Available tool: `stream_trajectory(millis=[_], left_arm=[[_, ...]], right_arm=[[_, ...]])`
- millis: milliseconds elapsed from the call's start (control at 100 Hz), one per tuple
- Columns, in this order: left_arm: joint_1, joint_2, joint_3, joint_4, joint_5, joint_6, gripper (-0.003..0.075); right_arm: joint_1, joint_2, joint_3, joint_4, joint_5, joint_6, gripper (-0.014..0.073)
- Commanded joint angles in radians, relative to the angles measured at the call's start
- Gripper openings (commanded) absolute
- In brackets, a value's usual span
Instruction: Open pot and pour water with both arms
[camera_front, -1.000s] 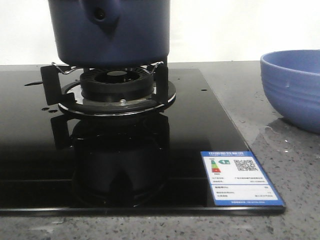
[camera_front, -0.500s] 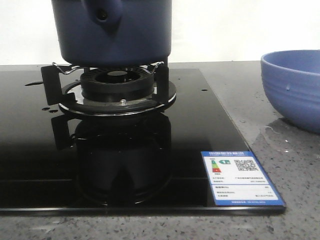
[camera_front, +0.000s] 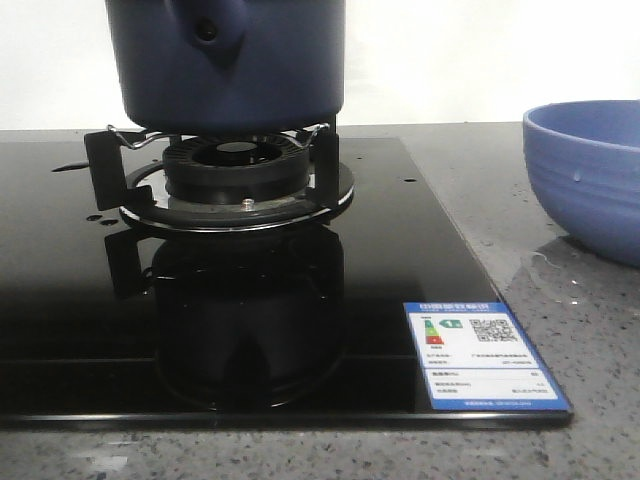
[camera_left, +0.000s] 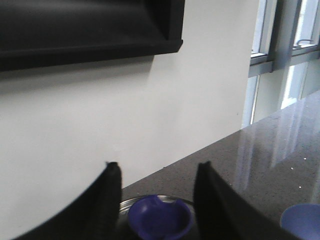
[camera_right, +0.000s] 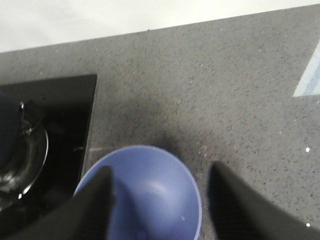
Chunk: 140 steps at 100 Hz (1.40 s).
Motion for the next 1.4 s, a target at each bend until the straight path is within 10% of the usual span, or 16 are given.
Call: stream_trajectory(millis=[0,100,620,1390], left_arm=[[0.008,-0.153,0.051,0.094,-0.025,-0.108,0.0072],[0.008,-0.290,0.167,0.194,-0.005,-0.164,-0.0020],[0.008,-0.944,0.741,0.227,-0.154,-0.366,-0.0020],[0.008,-0.993,0.805,0.200,-0.151,-0.366,-0.0020]], right_arm=[[0.030,-0.048,0.035,-0.003,-0.058,-0.030,0.0125],[0.059,-0.118,0.142,-0.005,-0.094,-0.040,-0.0073],[0.188,-0.709,0.732,-0.029,-0.673,-0.126,-0.0064],[0.188,-0.896,0.783,-0.038,-0.592,-0.126,-0.0064]])
